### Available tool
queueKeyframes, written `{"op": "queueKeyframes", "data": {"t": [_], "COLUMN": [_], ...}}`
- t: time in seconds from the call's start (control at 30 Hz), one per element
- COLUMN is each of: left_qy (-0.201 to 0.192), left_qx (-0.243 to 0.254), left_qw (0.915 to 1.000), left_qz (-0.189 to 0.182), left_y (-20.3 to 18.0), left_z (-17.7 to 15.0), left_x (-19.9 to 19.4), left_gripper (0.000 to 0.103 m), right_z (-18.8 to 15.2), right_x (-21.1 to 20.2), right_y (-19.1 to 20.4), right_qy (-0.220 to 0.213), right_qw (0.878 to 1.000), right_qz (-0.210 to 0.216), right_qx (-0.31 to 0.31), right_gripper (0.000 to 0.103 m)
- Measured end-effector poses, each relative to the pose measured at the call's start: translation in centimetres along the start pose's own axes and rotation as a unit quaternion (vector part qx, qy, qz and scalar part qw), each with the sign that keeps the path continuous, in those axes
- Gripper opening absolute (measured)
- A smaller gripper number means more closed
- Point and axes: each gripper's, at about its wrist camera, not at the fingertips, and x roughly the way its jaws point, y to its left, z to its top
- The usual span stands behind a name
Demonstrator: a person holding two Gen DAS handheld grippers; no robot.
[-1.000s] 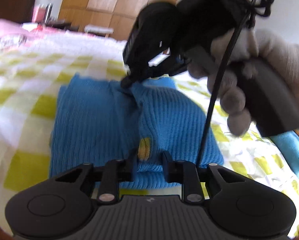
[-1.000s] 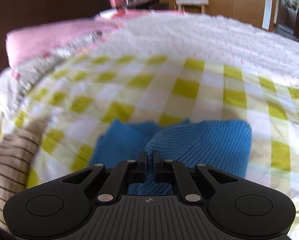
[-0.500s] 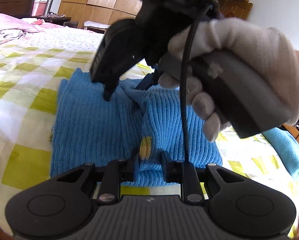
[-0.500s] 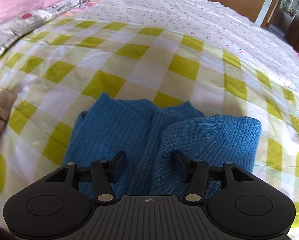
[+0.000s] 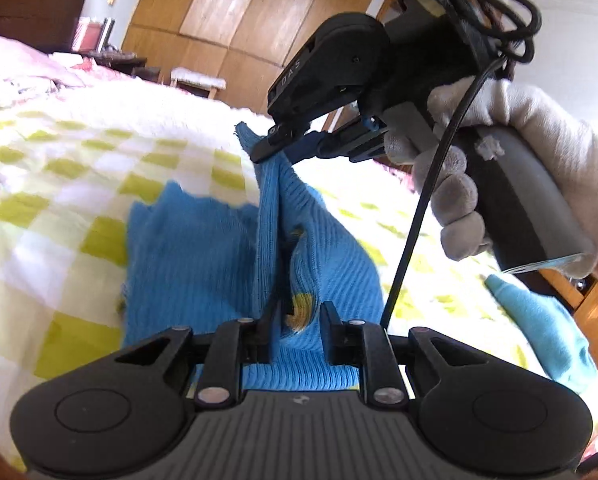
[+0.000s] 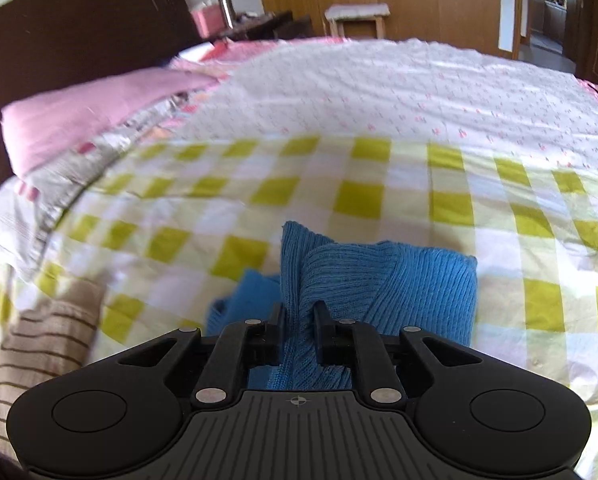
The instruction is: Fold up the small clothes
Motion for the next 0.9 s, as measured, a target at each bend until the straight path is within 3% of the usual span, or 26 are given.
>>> {"op": "queueKeyframes", "data": {"t": [0.33, 0.47, 0.63, 0.77, 0.9], "left_qy": [-0.001, 0.014, 0.039, 0.04, 0.029], "left_qx": [-0.011, -0.044, -0.058, -0.072, -0.081], "left_qw": [0.9992, 0.9975, 0.9937, 0.9939, 0.9947], "left_qz": [0.039, 0.054, 0.087, 0.074, 0.057], "left_y": [1.6, 3.6, 5.5, 6.1, 6.0], "left_z": [-0.2, -0.4, -1.0, -1.0, -1.0], "left_x": [-1.7, -2.3, -2.2, -2.3, -3.1], "left_gripper": [0.026, 0.025, 0.025, 0.025, 0.025], "right_z": [0.2, -0.2, -1.1, -1.6, -1.8], "right_x": [1.1, 3.5, 6.7, 5.0, 1.5], "right_y": [4.2, 5.9, 7.5, 6.6, 5.9], "right_qy": [0.01, 0.03, 0.052, 0.038, 0.002], "right_qw": [0.999, 0.997, 0.997, 0.996, 0.996], "right_qz": [0.052, 0.065, 0.055, 0.086, 0.066], "right_qx": [-0.011, -0.012, -0.024, -0.006, -0.058], "right_gripper": [0.014, 0.0, 0.0, 0.009, 0.009]}}
